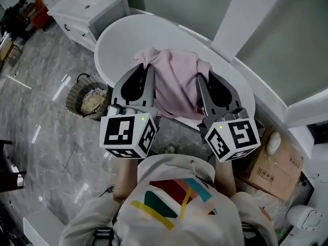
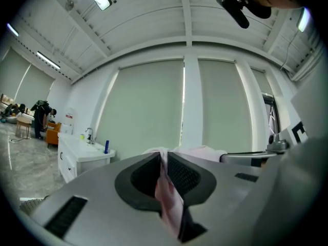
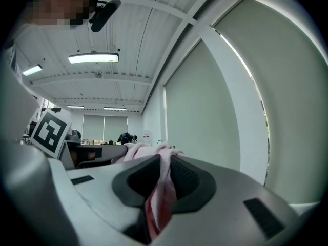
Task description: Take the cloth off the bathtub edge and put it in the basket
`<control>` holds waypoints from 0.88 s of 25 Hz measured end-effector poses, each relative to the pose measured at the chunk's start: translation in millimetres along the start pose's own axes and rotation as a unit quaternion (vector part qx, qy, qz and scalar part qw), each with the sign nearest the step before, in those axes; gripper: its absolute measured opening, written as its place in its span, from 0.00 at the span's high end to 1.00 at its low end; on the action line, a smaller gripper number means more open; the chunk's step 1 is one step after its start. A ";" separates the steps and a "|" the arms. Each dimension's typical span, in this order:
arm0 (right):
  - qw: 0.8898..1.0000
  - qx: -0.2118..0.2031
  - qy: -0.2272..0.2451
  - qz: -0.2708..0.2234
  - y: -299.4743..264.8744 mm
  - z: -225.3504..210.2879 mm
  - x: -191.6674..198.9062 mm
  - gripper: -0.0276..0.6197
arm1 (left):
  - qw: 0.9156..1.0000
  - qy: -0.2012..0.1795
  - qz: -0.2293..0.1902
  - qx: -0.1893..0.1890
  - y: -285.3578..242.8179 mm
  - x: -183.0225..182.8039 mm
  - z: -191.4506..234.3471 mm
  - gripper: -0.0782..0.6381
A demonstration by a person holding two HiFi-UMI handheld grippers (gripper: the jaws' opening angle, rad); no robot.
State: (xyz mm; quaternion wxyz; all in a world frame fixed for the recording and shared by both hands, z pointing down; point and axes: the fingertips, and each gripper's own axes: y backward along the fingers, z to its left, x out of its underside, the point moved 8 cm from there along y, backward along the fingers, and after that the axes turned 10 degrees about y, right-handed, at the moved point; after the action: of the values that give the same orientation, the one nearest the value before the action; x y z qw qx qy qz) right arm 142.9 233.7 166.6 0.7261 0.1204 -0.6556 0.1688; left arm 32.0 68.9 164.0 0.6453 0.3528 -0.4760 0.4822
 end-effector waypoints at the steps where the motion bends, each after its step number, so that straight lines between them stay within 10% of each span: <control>1: 1.000 -0.010 0.003 0.000 -7.1 4.4 -0.3 0.85 | 1.000 0.001 -0.004 -0.009 2.2 -0.5 6.9 0.81; 22: 0.983 -0.181 0.006 -0.011 -254.6 205.9 -45.8 0.85 | 0.986 -0.002 -0.063 -0.152 48.2 -100.6 280.4 0.81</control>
State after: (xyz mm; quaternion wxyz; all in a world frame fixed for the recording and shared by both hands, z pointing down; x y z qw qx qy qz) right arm 54.1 -84.5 155.9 0.7414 -0.0067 -0.6698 0.0405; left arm -99.3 -202.5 151.3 0.7194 0.2806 -0.5221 0.3620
